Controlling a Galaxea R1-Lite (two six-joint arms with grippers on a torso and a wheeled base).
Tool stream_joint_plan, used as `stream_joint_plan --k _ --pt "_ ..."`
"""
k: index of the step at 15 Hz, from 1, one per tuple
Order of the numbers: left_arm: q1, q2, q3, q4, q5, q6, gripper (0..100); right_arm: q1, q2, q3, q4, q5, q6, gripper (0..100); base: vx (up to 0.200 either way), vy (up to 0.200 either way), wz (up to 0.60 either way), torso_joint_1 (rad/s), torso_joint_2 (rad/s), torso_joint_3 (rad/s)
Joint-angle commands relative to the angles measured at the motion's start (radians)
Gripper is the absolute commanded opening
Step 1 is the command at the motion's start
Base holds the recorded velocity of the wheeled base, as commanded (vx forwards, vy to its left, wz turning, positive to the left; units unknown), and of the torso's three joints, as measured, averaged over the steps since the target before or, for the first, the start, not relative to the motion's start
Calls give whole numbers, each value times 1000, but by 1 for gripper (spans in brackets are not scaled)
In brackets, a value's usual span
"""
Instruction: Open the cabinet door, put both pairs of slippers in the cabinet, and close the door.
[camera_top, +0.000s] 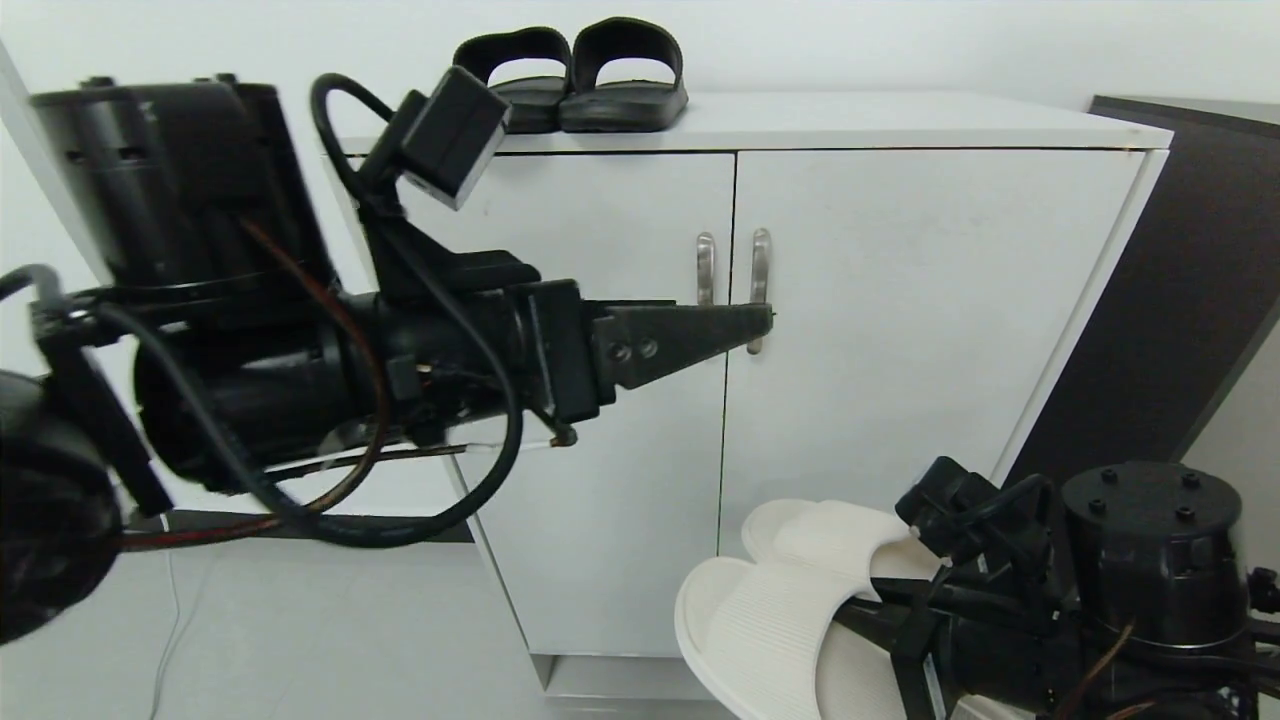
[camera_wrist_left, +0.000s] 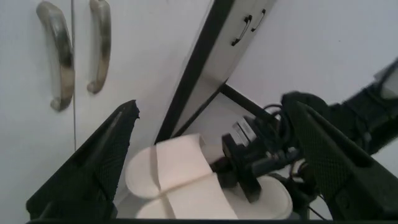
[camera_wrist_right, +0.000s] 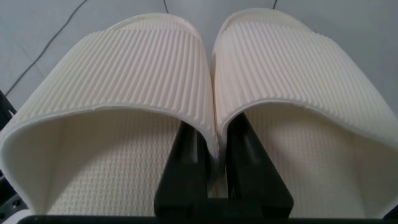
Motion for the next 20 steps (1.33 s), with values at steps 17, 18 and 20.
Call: stream_joint_plan --k 17,18,20 --pt "-32 361 -358 4 252 3 100 -2 28 -2 -2 -3 0 0 0 0 0 0 0 0" --pt "-32 364 -364 7 252 3 100 0 28 -2 -2 -3 0 0 0 0 0 0 0 0" --pt "-38 381 -378 7 252 3 100 -2 28 -2 -2 -3 0 0 0 0 0 0 0 0"
